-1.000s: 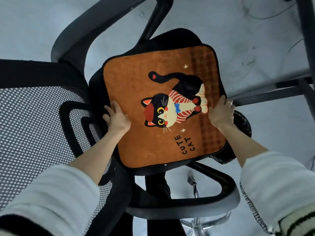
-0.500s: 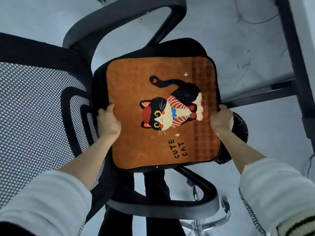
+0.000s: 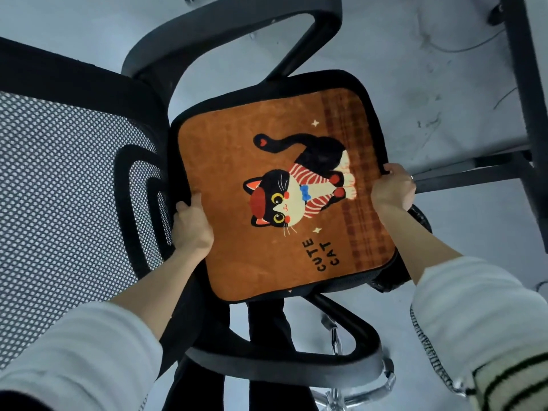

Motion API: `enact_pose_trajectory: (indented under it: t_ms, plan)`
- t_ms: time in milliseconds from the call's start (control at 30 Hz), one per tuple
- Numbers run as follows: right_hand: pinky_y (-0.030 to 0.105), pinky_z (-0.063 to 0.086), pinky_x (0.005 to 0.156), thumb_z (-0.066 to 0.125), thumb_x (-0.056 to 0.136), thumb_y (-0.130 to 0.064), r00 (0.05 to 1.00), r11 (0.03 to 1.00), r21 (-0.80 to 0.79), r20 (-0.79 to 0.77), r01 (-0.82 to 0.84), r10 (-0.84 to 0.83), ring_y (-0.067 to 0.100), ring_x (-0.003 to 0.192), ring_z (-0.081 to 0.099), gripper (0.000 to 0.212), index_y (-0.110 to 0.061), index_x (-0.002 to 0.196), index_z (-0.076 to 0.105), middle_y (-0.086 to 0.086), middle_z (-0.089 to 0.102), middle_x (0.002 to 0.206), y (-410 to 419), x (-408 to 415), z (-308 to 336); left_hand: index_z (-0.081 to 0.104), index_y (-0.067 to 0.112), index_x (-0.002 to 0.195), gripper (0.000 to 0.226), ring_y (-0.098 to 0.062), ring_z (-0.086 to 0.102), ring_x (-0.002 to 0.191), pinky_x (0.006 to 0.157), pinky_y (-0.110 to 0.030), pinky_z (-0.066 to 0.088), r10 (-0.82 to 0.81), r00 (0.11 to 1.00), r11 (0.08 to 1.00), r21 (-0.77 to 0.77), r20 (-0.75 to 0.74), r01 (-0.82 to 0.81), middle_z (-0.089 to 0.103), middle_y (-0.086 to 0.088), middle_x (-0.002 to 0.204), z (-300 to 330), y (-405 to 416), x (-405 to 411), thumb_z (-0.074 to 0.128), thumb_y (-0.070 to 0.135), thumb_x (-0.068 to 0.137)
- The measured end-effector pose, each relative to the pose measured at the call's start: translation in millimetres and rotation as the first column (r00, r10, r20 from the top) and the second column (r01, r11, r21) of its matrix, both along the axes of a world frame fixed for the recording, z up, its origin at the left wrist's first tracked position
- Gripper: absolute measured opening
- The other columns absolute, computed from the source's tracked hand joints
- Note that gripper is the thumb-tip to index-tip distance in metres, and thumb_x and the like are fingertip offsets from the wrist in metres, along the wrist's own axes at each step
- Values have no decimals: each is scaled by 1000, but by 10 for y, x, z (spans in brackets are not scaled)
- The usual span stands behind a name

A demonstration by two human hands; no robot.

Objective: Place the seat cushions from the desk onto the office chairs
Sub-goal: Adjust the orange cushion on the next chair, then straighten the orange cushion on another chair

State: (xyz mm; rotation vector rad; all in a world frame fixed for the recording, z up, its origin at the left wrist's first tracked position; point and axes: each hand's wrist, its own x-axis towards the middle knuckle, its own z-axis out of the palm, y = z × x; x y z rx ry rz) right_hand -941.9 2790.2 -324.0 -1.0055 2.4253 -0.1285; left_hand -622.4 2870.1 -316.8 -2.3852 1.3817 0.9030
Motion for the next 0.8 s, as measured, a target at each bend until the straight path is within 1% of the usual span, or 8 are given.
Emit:
enact_pose_trajectory:
  t_ms: [200, 300, 367, 433, 500, 600, 667, 800]
  plan:
    - [36, 47, 88, 37, 90, 0, 999, 998, -38, 22, 44, -43, 33, 113, 56, 44, -11, 129, 54, 17, 58, 126, 3, -10, -59, 27, 14, 143, 57, -37, 55, 98, 85, -44, 49, -26, 1000, 1000, -15, 3, 26, 44, -23, 120, -31, 27, 8, 48, 2, 92]
    - [38, 47, 90, 38, 91, -5, 992, 994, -59, 90, 95, -89, 33, 114, 56, 44, -13, 133, 48, 16, 58, 127, 44, -58, -103, 25, 14, 145, 61, -37, 55, 96, 85, -43, 49, -44, 999, 999, -8, -9, 44, 43, -24, 120, -58, 49, 32, 51, 2, 90]
    - [38, 45, 90, 41, 92, -12, 988, 994, -24, 119, 104, -101, 34, 117, 54, 46, -15, 138, 42, 16, 54, 132, 117, -60, -128, 18, 13, 148, 70, -38, 53, 99, 88, -44, 48, -44, 998, 999, 15, -42, 45, 38, -24, 123, -84, 73, 33, 53, 3, 89]
    - [39, 43, 91, 44, 93, -17, 993, 998, 62, 110, 29, -36, 34, 126, 45, 51, -17, 143, 35, 16, 43, 142, 263, -16, -136, 10, 14, 149, 77, -39, 48, 107, 94, -43, 45, -32, 997, 998, 49, -69, 35, 32, -24, 128, -75, 105, 1, 54, 4, 87]
    - [44, 40, 101, 42, 94, -17, 992, 982, 151, 66, -113, 104, 31, 140, 27, 58, -20, 149, 22, 10, 21, 156, 479, 47, -114, 4, 16, 150, 82, -39, 39, 120, 97, -43, 42, -15, 998, 996, 90, -65, 21, 24, -23, 137, -46, 144, -62, 56, 5, 87]
    - [49, 34, 110, 37, 97, -23, 943, 906, 264, 67, -331, 325, 25, 148, 0, 62, -23, 151, 6, 3, -7, 160, 913, 141, -108, -1, 16, 149, 90, -41, 10, 139, 105, -48, 36, -109, 994, 984, 143, -13, 110, -3, -22, 152, -6, 270, -186, 60, 11, 85]
    - [52, 33, 110, 37, 97, -24, 934, 871, 337, 119, -358, 338, 25, 147, -8, 66, -25, 151, -2, 2, -16, 159, 1165, 211, -107, -4, 14, 149, 92, -40, -4, 143, 111, -49, 30, -188, 982, 965, 180, -21, 189, -17, -19, 154, -2, 392, -274, 61, 14, 84]
    - [46, 40, 104, 41, 95, -18, 950, 843, 441, 191, -308, 247, 27, 147, -12, 75, -25, 150, -9, 2, -22, 157, 1508, 332, -28, -13, 15, 149, 88, -37, -11, 143, 113, -45, 28, -235, 967, 915, 314, -97, 254, -26, -17, 152, 66, 668, -443, 53, 16, 89]
